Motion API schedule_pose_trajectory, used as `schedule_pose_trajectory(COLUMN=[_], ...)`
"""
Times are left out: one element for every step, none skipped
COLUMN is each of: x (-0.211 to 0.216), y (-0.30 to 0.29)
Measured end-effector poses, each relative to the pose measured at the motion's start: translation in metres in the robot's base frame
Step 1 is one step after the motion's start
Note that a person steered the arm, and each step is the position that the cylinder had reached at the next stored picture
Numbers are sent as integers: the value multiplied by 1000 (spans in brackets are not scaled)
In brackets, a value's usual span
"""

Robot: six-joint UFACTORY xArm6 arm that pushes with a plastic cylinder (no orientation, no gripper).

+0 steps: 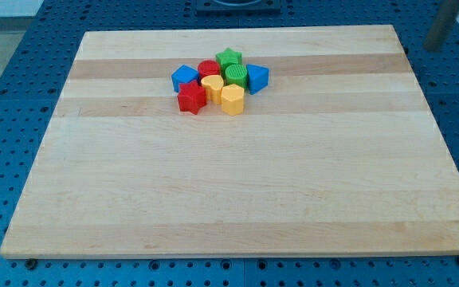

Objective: Point your arm towards the top left side of the green star

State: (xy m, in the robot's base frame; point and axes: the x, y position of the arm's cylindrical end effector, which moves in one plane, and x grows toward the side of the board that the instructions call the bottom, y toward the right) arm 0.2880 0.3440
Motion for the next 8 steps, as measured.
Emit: schedule_pose_trajectory(x=[1,-6,-18,-26,-33,-34,-57,-56], y=[0,-56,-110,-127,-189,-196,-309,-324])
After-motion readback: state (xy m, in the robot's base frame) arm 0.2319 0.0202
